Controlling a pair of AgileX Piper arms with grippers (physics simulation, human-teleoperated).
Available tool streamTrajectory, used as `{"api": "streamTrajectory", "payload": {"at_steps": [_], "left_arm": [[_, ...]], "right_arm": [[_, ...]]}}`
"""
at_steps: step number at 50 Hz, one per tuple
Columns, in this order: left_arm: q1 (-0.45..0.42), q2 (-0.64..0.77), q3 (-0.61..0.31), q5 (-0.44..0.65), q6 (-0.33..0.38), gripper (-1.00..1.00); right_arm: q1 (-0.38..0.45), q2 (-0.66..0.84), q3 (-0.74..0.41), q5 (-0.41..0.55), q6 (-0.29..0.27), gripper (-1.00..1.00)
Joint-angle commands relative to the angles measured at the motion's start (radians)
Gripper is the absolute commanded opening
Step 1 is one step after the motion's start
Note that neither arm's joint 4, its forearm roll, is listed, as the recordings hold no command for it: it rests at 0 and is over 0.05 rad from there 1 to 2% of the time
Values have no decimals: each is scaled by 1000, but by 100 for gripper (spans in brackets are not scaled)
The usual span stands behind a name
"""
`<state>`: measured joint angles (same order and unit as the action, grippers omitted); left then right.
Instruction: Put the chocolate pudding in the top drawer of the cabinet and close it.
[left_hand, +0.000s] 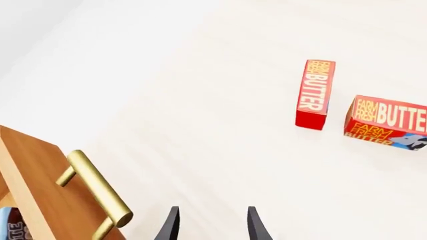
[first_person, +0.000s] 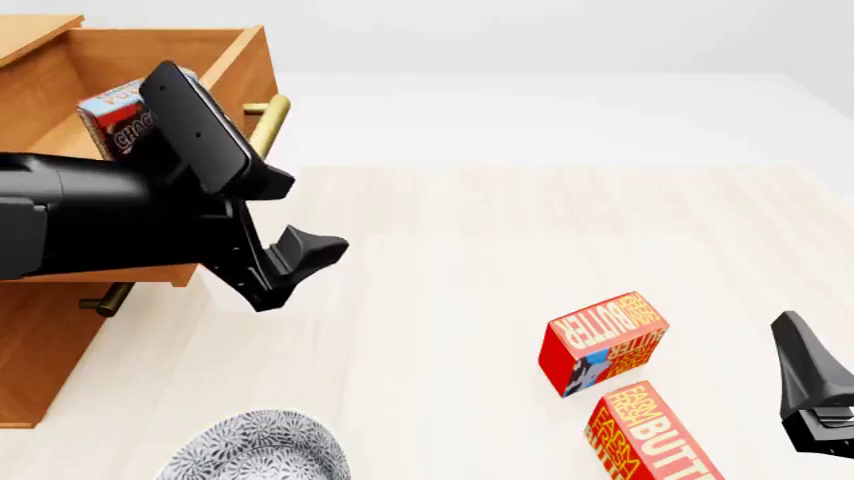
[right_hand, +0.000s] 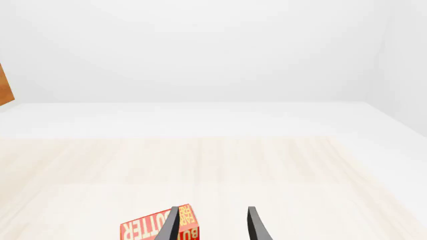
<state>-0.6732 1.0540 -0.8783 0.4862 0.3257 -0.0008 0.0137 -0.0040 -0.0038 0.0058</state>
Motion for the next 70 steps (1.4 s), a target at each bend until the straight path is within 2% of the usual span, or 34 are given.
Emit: {"api": "streamTrajectory", "payload": {"at_steps": [1, 7, 10, 15, 21, 26, 35, 40, 45, 58, 69, 70], "left_arm": [[-13, 29, 20, -25, -34, 100], [-17, 58, 16, -30, -93, 100], [-3, 52, 22, -32, -92, 100], [-9, 79, 4, -25, -143, 100], [4, 81, 2, -22, -169, 100], [-5, 94, -26, -13, -233, 100], [-6, 130, -29, -12, -277, 100], [-4, 157, -34, -10, -345, 100], [11, 164, -27, -12, -344, 100], [48, 189, -18, -10, -420, 100], [99, 180, -3, -17, -436, 100], [90, 187, -7, -17, -460, 100]], "right_arm": [[0, 0, 0, 0, 0, 100], [0, 0, 0, 0, 0, 100], [0, 0, 0, 0, 0, 100], [0, 0, 0, 0, 0, 100], [0, 0, 0, 0, 0, 100], [0, 0, 0, 0, 0, 100], [0, 0, 0, 0, 0, 100], [0, 0, 0, 0, 0, 100], [0, 0, 0, 0, 0, 100], [0, 0, 0, 0, 0, 100], [0, 0, 0, 0, 0, 100], [0, 0, 0, 0, 0, 100]]}}
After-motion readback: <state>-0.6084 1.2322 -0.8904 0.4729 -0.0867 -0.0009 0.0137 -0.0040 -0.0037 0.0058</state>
